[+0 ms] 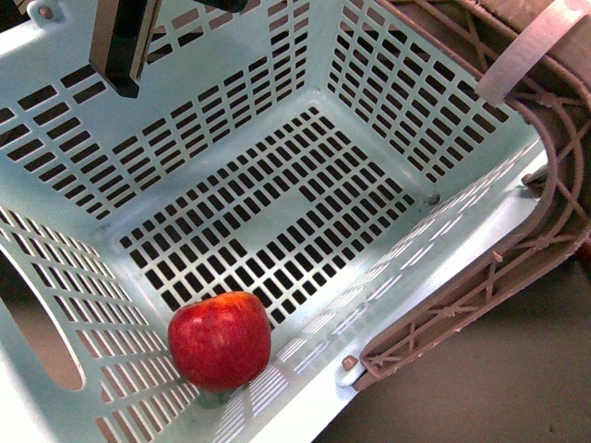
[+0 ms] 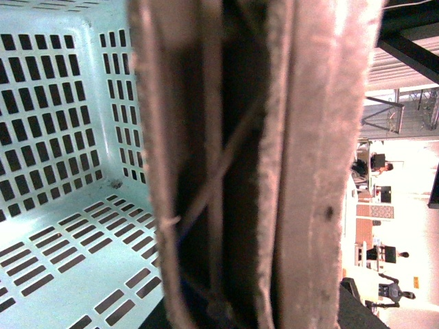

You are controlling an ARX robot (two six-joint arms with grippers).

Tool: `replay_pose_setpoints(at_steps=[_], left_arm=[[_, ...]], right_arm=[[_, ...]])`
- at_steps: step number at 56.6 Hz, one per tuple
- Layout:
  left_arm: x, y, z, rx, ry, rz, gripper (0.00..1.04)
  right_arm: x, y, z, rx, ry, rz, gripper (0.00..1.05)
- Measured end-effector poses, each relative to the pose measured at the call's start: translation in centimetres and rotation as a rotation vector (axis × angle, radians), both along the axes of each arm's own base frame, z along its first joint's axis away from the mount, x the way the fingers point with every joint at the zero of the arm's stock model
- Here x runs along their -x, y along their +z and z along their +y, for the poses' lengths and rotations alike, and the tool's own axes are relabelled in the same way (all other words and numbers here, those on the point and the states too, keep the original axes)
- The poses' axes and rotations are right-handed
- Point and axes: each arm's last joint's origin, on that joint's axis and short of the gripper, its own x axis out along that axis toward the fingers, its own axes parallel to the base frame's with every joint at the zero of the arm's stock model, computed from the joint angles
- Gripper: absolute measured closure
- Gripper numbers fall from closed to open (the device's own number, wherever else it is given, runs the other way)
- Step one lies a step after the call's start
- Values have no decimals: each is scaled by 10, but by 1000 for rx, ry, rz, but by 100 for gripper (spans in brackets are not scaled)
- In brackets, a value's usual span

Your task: Pick apple with right arm and hold basket with left

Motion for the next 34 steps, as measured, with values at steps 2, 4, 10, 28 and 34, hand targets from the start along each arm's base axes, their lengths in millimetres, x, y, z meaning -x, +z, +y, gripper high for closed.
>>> replay_pose_setpoints(at_steps=[2, 4, 10, 28, 34], left_arm=[[0, 0, 0, 0, 0, 0, 89], [0, 0, 0, 0, 0, 0, 89], [0, 0, 0, 0, 0, 0, 89], [0, 0, 0, 1, 0, 1, 89], [0, 0, 0, -1, 3, 0, 89]], right_arm=[[4, -4, -2, 0, -3, 2, 66], [8, -8, -3, 1, -3, 6, 73], [17, -14, -9, 0, 23, 6, 95], [35, -26, -17, 2, -3, 4, 103], [40, -29, -17, 2, -3, 3, 103]])
